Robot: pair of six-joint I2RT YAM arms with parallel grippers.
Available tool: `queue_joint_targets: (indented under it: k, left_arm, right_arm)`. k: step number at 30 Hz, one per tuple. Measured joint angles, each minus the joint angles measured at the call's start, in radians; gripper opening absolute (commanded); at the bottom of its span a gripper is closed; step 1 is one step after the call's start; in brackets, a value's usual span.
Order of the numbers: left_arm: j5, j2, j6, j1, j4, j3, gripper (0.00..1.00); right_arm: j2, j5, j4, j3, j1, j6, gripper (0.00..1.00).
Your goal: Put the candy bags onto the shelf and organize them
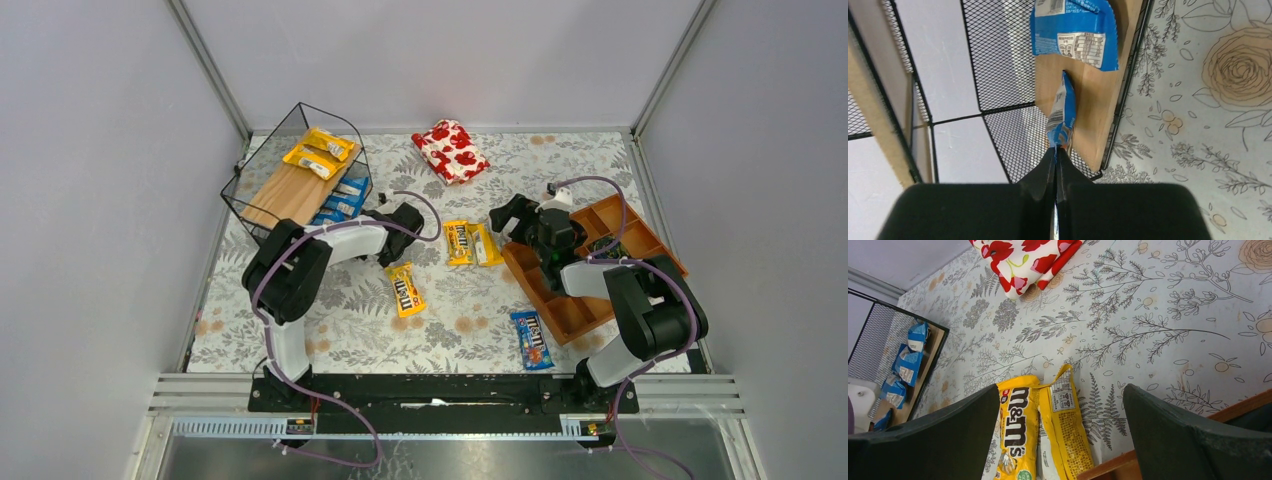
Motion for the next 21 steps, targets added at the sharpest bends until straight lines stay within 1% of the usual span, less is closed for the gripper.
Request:
queue_joint_targets:
  k: [5, 13, 21]
  left_arm:
    - [0.029, 0.025, 0.051, 0.033, 0.090, -0.026, 0.00]
    - [0.050, 0.085, 0.133, 0.093, 0.167, -0.050, 0.00]
    - [0.048, 0.122, 0.245, 0.101, 0.307, -0.048, 0.00]
  right_arm:
    - [0.000, -0.001, 0.001, 0.000, -0.009, 0.007, 1.00]
    - [0.000, -0.019, 0.018, 0.000, -0.018, 0.011, 1.00]
    - [0.000, -0.019, 0.023, 0.000, -0.019, 0.018, 1.00]
